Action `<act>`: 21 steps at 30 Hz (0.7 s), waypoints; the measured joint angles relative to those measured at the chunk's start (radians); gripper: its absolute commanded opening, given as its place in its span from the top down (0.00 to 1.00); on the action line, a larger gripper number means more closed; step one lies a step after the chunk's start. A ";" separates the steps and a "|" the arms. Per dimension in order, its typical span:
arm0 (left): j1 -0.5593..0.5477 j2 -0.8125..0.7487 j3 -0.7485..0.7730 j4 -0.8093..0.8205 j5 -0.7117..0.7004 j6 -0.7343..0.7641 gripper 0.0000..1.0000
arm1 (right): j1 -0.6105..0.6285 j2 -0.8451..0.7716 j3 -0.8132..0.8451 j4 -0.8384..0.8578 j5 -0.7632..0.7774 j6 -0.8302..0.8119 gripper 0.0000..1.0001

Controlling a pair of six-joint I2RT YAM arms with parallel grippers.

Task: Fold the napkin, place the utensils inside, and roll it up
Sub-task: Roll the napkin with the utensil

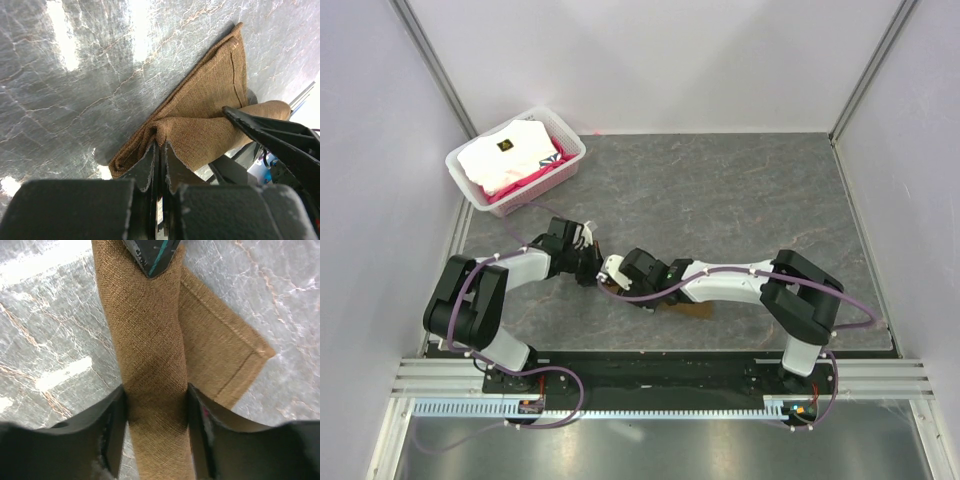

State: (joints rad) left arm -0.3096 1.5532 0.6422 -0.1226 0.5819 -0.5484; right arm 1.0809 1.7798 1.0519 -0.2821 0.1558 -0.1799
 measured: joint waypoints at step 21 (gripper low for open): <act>0.019 -0.193 0.010 -0.031 -0.136 0.023 0.31 | -0.255 0.150 0.197 -0.211 -0.609 0.000 0.71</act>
State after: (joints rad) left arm -0.2909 1.3605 0.6521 -0.1535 0.4458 -0.5259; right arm 0.8261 1.9301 1.2491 -0.4927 -0.4534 -0.1802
